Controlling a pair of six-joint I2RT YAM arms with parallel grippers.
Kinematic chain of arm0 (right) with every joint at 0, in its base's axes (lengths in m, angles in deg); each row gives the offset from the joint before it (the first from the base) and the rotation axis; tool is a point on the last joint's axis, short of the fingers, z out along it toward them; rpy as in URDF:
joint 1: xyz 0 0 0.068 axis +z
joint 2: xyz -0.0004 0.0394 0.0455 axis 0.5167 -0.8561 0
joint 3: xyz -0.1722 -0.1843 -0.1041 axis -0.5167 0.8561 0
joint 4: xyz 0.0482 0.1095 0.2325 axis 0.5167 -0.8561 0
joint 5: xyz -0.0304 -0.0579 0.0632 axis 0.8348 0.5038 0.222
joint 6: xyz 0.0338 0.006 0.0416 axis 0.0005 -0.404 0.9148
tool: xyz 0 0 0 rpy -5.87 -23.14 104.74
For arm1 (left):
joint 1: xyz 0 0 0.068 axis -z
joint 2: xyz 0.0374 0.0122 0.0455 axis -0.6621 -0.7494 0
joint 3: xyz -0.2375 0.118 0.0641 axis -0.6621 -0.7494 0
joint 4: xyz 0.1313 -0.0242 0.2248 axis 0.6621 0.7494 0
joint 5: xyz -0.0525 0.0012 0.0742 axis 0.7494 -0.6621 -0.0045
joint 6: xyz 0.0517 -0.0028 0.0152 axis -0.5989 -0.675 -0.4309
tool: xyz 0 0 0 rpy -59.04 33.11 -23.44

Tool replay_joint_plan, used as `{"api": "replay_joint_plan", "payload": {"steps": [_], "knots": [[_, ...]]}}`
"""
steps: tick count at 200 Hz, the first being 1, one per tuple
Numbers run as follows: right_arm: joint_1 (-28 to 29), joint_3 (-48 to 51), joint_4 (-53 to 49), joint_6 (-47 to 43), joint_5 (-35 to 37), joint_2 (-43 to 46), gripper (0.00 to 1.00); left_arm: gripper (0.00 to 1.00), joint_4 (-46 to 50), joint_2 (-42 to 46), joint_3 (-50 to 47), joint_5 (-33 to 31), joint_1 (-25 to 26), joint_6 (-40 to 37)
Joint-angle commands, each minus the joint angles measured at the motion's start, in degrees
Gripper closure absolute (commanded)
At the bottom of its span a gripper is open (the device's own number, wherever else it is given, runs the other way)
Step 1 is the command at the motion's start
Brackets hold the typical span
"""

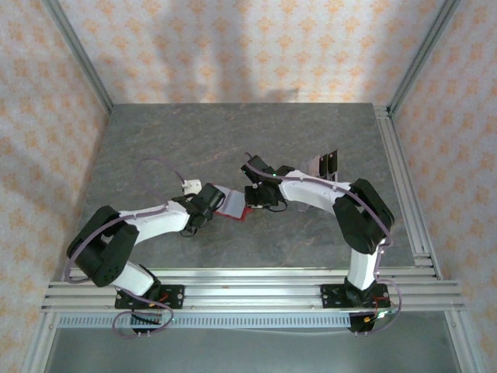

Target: Put the credit cards into the card holder

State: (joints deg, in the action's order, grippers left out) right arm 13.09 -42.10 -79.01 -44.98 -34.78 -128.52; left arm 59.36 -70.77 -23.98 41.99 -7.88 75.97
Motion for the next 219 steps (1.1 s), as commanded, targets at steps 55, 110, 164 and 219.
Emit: {"api": "replay_joint_plan", "payload": {"steps": [55, 110, 164, 219], "knots": [[-3.9, -2.9, -5.3, -10.1, 5.0, -0.7, 1.00, 0.31, 6.1, 10.3, 3.2, 1.1, -0.6, -0.9], [-8.3, -7.6, -8.3, -17.7, 5.1, -3.3, 1.00, 0.31, 4.3, 6.5, 6.5, 5.4, -0.6, -2.2], [-9.6, -9.0, -10.3, -14.0, 3.2, 1.2, 0.62, 0.31, 1.6, 0.2, 10.1, 9.0, -0.6, -4.3], [-12.3, -7.5, -15.2, -10.7, 10.1, 8.2, 0.54, 0.31, -0.6, -6.4, 13.9, 12.1, 0.7, -5.4]]}}
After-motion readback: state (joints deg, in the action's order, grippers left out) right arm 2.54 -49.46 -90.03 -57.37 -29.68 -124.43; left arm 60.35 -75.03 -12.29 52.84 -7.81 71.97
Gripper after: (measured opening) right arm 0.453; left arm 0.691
